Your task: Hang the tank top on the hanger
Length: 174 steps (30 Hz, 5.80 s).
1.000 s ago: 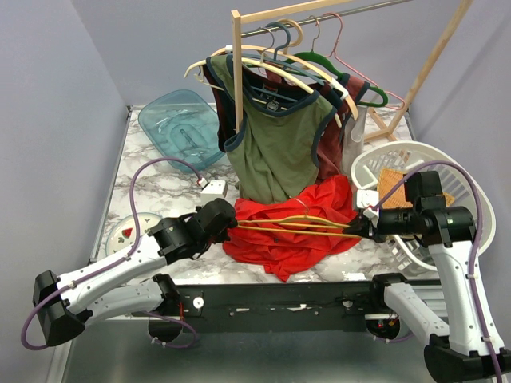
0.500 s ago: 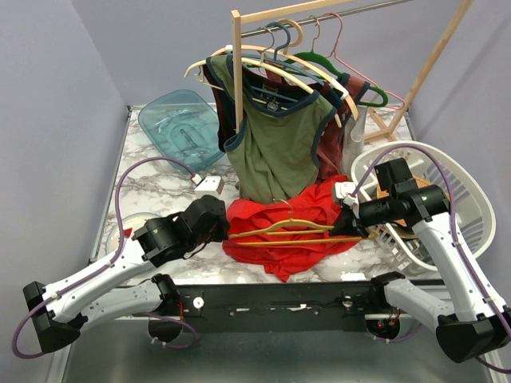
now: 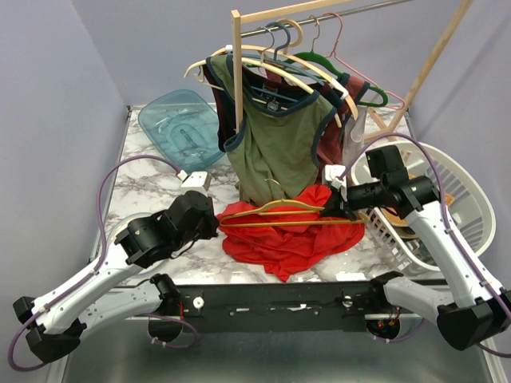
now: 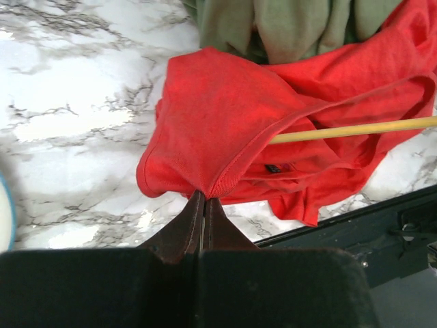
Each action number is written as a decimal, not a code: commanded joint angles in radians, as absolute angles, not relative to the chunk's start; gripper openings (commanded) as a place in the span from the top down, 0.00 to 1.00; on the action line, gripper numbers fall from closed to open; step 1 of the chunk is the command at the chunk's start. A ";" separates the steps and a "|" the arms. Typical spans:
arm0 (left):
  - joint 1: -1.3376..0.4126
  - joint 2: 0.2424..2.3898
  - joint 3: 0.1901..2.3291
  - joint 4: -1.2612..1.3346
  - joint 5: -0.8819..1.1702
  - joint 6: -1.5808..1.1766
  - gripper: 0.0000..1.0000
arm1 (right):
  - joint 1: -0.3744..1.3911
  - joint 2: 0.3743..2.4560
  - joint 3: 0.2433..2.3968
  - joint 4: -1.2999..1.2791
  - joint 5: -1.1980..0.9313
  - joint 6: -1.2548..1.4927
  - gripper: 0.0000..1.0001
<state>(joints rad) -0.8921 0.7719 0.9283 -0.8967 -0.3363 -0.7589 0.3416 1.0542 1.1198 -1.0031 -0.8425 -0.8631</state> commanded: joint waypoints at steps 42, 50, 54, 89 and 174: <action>-0.801 0.893 1.127 -0.911 -0.236 -0.594 1.00 | 0.506 1.137 1.172 -0.746 -0.854 -0.689 0.99; -0.793 0.893 1.161 -0.877 -0.233 -0.595 1.00 | 0.540 1.189 1.190 -0.634 -0.922 -0.566 0.99; -0.792 0.884 1.180 -0.867 -0.160 -0.546 0.98 | 0.540 1.189 1.158 -0.604 -0.925 -0.557 0.99; -0.792 0.799 0.911 -0.719 0.552 0.440 0.71 | 0.540 1.138 1.057 -0.834 -1.120 -0.976 0.99; -0.647 0.698 0.933 -0.483 0.330 -0.041 1.00 | 0.744 1.051 0.640 -0.422 0.051 -0.529 0.45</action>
<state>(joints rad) -0.6575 0.7303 0.8768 -0.5037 0.3481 -0.0273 0.7467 1.0317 0.6510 -0.3798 -0.0055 -0.5488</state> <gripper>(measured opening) 0.045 0.534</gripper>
